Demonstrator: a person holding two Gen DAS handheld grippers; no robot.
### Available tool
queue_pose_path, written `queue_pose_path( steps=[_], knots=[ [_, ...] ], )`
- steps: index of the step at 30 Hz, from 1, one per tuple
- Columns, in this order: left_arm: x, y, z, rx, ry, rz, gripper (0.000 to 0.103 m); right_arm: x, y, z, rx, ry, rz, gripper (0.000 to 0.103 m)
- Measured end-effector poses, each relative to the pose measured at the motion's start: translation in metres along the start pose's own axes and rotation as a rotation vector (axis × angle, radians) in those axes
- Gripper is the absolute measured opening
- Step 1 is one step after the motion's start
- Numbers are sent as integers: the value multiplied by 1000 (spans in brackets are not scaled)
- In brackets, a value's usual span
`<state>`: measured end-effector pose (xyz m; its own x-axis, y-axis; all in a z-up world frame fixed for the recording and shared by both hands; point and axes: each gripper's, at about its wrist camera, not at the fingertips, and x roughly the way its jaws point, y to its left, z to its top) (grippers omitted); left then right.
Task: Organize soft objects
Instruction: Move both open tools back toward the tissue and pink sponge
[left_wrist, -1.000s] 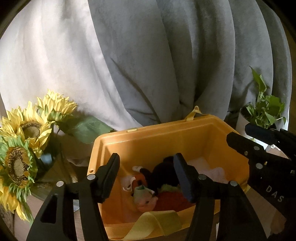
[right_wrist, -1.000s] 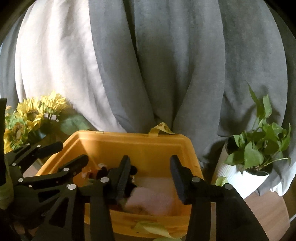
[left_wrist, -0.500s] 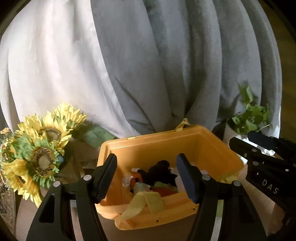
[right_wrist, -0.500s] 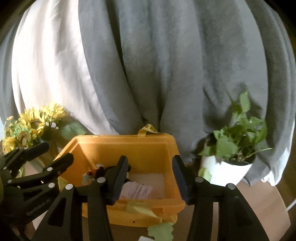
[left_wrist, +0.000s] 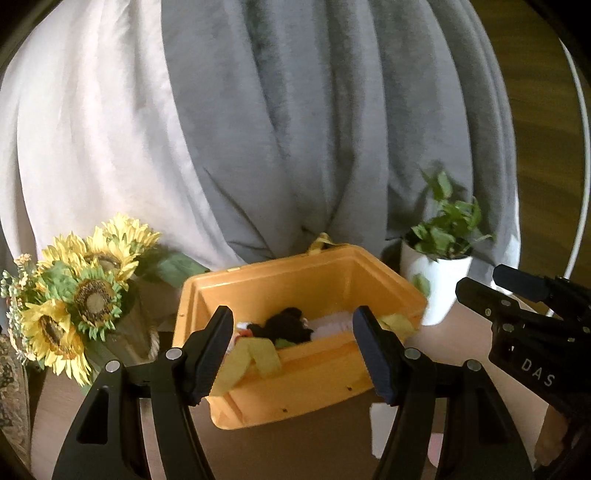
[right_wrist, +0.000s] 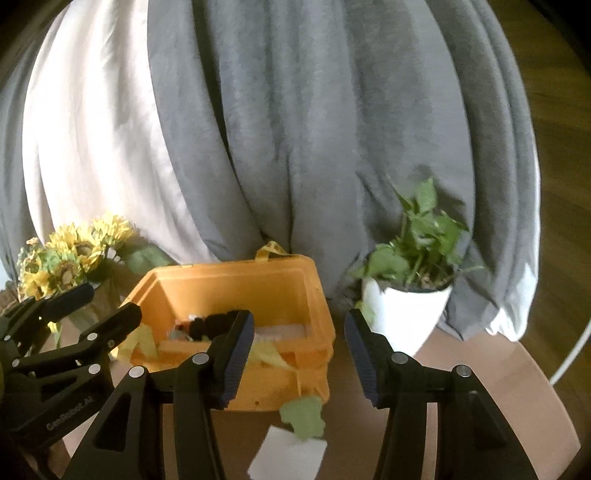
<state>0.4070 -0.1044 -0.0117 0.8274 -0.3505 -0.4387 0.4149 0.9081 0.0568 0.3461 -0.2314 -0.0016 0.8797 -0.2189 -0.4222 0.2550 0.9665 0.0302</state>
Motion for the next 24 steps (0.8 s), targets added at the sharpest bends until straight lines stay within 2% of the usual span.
queue_pose_path(
  steps=[10,24],
  knots=[
    [-20,-17,-20,65,13,-43,67,-28,-10,-31,44,54,-42,53],
    [-9,-28,-60,106,118,-104,67,-28,-13,-83,104,176,-76,53]
  ],
)
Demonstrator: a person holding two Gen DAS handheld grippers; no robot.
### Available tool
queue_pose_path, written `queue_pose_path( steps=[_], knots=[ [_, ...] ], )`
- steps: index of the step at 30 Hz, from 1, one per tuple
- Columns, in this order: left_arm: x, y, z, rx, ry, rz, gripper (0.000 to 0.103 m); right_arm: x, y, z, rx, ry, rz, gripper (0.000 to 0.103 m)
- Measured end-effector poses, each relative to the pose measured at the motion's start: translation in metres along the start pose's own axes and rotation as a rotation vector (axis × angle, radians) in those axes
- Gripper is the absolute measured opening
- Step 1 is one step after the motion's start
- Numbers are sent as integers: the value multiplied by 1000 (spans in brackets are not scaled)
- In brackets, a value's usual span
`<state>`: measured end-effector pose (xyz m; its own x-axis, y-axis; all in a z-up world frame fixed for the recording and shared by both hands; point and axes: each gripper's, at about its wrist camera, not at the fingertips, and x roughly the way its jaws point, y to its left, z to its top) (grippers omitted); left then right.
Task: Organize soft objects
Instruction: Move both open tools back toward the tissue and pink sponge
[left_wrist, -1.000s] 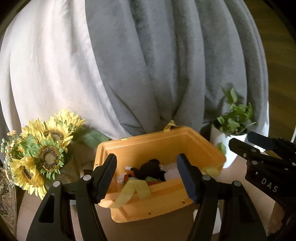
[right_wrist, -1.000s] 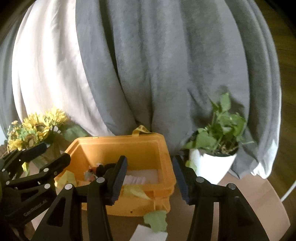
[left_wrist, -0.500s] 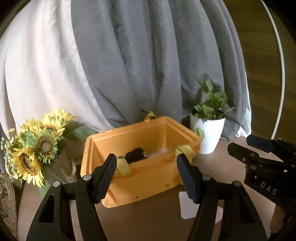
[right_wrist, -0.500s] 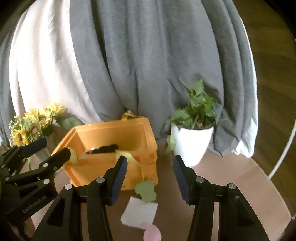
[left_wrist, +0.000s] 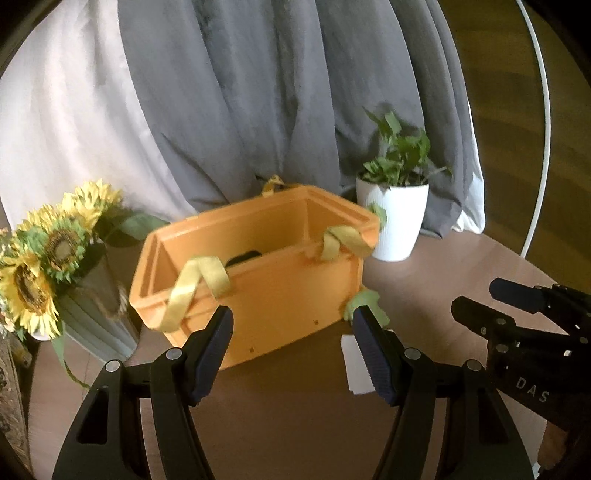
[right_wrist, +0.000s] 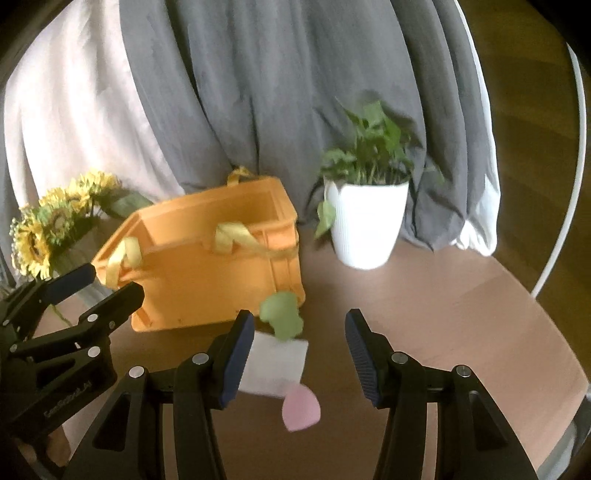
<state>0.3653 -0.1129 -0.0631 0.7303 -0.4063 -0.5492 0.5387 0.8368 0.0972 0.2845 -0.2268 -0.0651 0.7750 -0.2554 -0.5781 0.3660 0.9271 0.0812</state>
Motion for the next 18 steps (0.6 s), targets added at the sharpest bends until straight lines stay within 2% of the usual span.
queue_pose_path(
  steps=[18],
  knots=[
    [48,-8,-34,50,111,-74,66,42,2,-53,59,175,-16,53]
  ],
)
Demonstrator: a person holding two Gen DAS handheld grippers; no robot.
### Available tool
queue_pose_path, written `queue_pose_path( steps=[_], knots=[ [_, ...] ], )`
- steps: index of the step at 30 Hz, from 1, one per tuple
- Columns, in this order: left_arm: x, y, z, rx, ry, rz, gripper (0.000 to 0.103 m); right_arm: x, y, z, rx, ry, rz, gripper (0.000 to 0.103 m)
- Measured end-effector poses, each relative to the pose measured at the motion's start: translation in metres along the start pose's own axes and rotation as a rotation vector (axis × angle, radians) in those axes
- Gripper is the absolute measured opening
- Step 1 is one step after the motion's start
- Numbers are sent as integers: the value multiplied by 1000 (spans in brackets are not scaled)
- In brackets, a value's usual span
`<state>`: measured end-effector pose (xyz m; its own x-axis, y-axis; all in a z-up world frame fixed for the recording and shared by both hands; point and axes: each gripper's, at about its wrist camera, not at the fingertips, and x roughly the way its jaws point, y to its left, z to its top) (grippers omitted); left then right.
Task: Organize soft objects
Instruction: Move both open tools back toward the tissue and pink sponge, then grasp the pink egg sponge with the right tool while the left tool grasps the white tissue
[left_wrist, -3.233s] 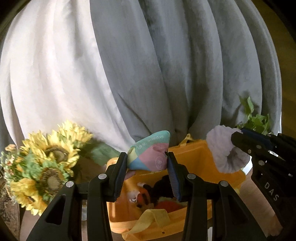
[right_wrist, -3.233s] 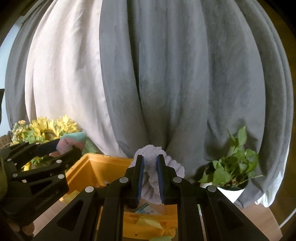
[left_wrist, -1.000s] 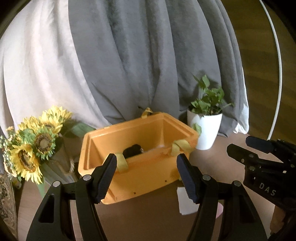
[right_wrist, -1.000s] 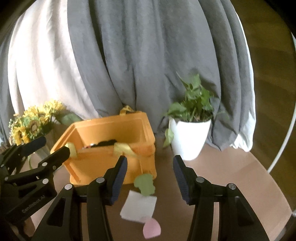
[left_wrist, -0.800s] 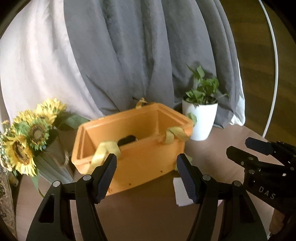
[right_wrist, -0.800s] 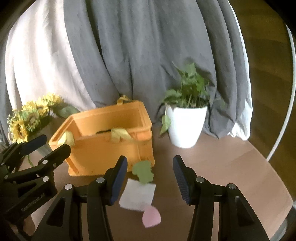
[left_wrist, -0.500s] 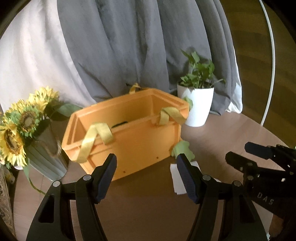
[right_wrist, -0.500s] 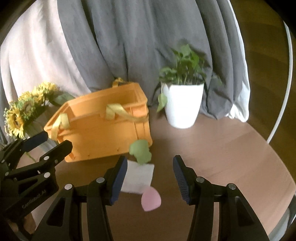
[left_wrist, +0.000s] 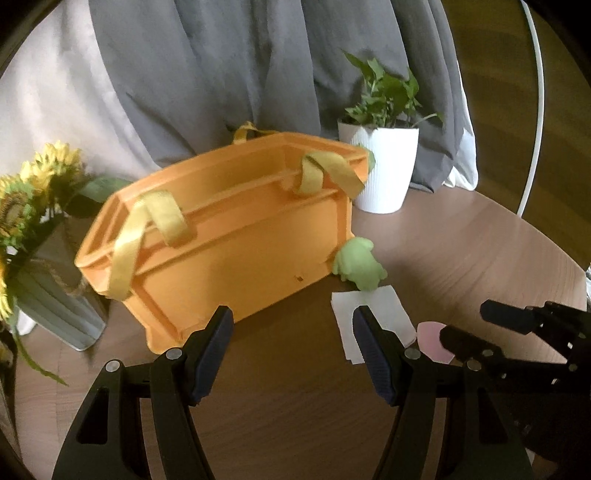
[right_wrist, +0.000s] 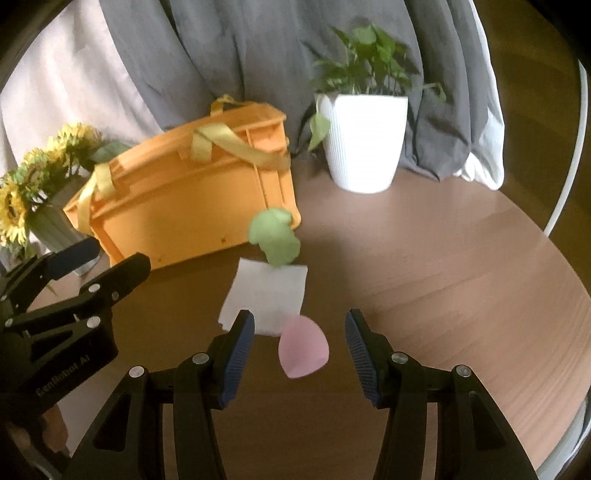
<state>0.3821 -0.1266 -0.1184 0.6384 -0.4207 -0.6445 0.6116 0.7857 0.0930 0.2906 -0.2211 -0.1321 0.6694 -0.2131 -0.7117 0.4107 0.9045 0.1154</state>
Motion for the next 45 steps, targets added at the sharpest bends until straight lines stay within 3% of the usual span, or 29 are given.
queue_pose_path(
  steps=[12,23,25,29,39,45],
  knots=[
    [32,-5,-11,8,58,-43,66,27,-1,-16,12,58,-14,53],
    [51,-20,-11,41,75,-110,66,32,-8,-17,18,48,-23,52],
    [55,-23,-10,46,77,-119,66,31,-8,-17,13,39,-26,50],
    [64,-28,-7,57,82,-137,66,29,-4,-17,-8,25,-17,36],
    [72,-51,-8,132,88,-167,66,17,-19,-17,33,15,-59,34],
    [84,-61,-10,121,123,-187,66,10,-38,-8,95,-5,-79,34]
  ],
)
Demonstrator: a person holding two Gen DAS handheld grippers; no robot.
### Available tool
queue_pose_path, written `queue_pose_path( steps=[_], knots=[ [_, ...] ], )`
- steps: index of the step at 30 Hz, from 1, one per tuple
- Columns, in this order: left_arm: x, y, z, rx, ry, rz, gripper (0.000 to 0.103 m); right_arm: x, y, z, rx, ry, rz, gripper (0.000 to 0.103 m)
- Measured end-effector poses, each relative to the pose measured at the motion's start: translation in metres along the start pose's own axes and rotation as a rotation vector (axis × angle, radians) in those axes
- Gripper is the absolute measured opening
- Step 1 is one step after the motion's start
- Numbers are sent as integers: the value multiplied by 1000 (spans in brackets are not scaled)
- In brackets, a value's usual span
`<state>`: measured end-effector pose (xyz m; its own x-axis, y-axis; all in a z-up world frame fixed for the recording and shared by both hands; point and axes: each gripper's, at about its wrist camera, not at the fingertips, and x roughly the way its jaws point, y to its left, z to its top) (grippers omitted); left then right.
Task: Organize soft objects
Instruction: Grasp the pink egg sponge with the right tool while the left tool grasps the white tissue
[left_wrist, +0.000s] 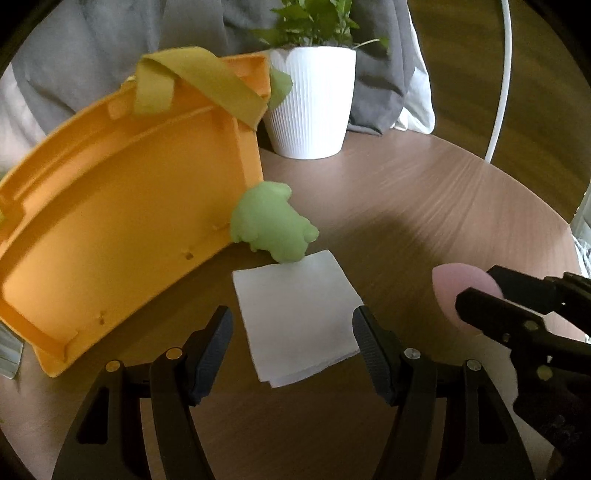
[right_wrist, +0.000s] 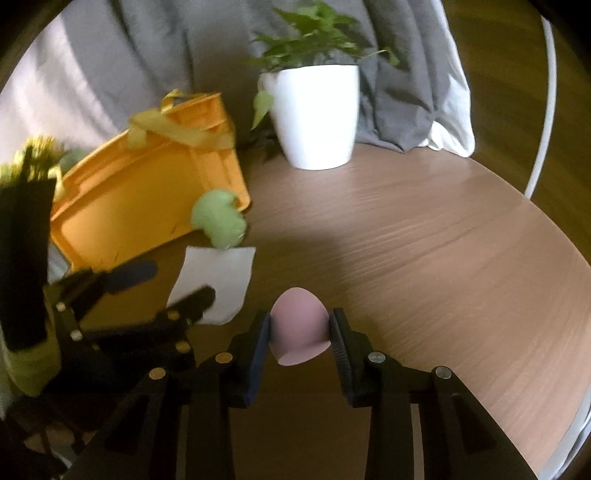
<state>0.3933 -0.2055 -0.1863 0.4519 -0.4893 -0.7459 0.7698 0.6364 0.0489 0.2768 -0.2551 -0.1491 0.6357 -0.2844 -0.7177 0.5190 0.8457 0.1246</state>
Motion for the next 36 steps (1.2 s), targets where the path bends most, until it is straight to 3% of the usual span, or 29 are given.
queue_pose_path(
  steps=[2,5,9,11,14,23,36],
  knots=[
    [6,-3,-1,5,14,7,62,1,0,1,-11,-4,-7,34],
    [9,-6,-4,3,25,-8,43,1,-1,1,-3,0,4,34],
    [10,-11,-4,8,30,-12,28,1,-2,1,-6,2,14,34],
    [9,-15,-4,15,34,-12,13,0,-3,2,-9,2,22,34],
    [7,-17,-5,12,33,-4,5,-2,-4,2,-14,-1,32,34],
    [-15,-12,-10,-51,-1,23,3,-8,-5,1,-38,-5,74,34],
    [-69,1,-9,-193,-112,74,3,-30,1,12,-74,-49,140,34]
  ],
)
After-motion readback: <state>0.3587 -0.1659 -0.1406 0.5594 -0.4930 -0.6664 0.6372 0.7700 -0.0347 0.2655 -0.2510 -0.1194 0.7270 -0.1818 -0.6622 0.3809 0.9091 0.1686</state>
